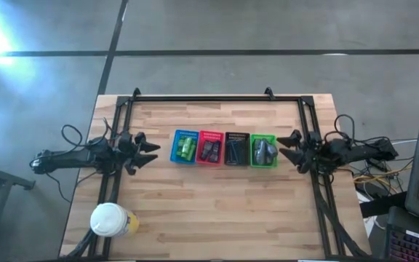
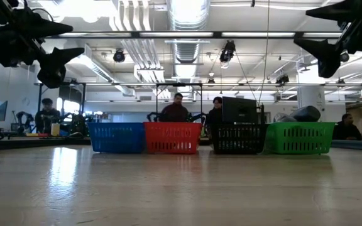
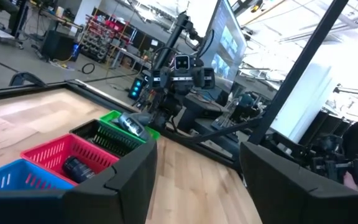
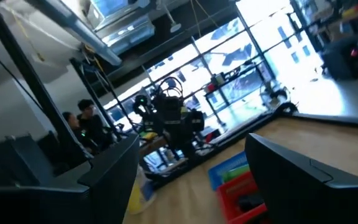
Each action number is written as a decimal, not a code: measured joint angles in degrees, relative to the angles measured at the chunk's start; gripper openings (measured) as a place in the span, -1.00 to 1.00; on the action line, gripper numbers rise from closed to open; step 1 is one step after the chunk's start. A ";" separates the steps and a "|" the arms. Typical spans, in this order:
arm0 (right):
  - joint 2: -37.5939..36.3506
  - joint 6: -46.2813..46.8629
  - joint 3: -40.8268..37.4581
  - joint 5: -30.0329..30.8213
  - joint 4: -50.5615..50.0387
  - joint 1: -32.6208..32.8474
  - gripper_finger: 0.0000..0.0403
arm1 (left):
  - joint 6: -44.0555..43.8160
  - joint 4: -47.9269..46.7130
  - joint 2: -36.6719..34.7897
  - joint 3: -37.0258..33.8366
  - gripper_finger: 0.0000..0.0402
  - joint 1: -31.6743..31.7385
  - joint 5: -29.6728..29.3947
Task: Pick & Place Travel size toiletries
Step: Return to Home Position
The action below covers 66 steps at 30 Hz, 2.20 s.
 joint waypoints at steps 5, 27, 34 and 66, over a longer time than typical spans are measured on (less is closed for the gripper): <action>-0.02 4.18 0.04 -2.84 -1.76 0.00 0.51 | 0.00 -0.01 0.00 -0.02 0.17 0.00 0.01; -0.04 -19.22 -0.04 -29.64 -1.29 -7.44 0.78 | 0.02 -0.09 0.00 -0.08 0.17 0.00 0.03; -0.04 -19.80 -0.04 -34.27 -5.15 -10.27 0.71 | 0.02 -0.09 0.00 -0.09 0.17 0.00 0.01; 0.07 -16.60 -0.04 -34.27 -10.45 -10.27 0.37 | 0.04 -0.11 0.02 -0.09 0.17 0.00 0.03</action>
